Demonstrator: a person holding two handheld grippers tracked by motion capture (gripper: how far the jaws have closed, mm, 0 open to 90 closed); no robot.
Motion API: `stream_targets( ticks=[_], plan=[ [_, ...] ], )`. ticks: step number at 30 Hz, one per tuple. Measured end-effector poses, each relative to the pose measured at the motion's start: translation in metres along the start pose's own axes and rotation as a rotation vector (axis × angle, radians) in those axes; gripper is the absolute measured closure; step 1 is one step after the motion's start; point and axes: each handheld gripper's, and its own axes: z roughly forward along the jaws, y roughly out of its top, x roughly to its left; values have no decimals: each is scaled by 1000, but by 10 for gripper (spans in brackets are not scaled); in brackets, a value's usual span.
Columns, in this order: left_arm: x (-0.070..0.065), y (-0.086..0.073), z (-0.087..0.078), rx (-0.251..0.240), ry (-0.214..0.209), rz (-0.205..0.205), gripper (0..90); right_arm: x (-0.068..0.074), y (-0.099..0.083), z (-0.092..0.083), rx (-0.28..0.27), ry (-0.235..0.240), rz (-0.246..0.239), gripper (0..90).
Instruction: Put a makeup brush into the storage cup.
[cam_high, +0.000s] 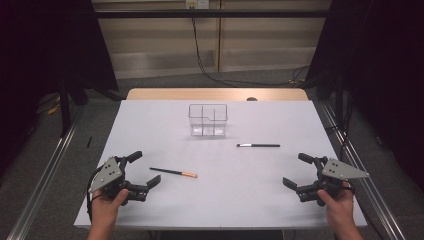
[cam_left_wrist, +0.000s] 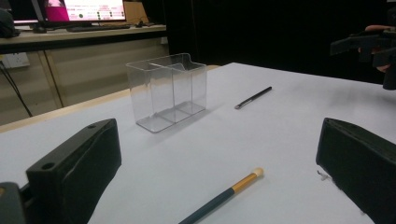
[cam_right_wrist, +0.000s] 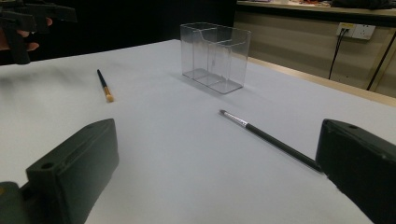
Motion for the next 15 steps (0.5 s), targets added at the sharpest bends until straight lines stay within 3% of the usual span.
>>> stream_targets(
  ticks=[9, 15],
  plan=[
    [-2, 0, 3, -24, -18, 1, 0, 1, 0, 2, 0, 5, -2, 0],
    [-3, 1, 10, 3, -18, 16, 0, 2, 1, 3, -3, 11, 1, 0]
  ],
)
